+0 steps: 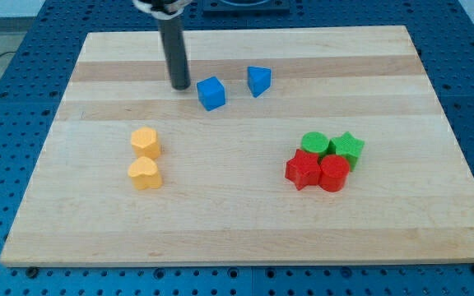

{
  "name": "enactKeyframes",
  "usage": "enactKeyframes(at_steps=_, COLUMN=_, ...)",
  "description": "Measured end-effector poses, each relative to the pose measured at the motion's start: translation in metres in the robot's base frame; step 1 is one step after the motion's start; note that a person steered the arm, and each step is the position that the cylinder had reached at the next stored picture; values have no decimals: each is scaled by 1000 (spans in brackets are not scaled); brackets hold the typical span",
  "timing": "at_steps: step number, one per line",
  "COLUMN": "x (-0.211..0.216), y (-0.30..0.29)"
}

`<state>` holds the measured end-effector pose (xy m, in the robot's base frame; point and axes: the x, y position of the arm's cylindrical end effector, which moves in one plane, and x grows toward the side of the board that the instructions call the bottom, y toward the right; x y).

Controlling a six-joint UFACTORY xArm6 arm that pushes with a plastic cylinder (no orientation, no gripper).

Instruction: Place blue cube close left side of blue triangle

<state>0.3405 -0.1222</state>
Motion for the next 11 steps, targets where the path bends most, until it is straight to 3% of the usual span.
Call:
enactKeyframes(at_steps=7, x=49, y=27)
enactKeyframes(at_steps=11, x=14, y=42)
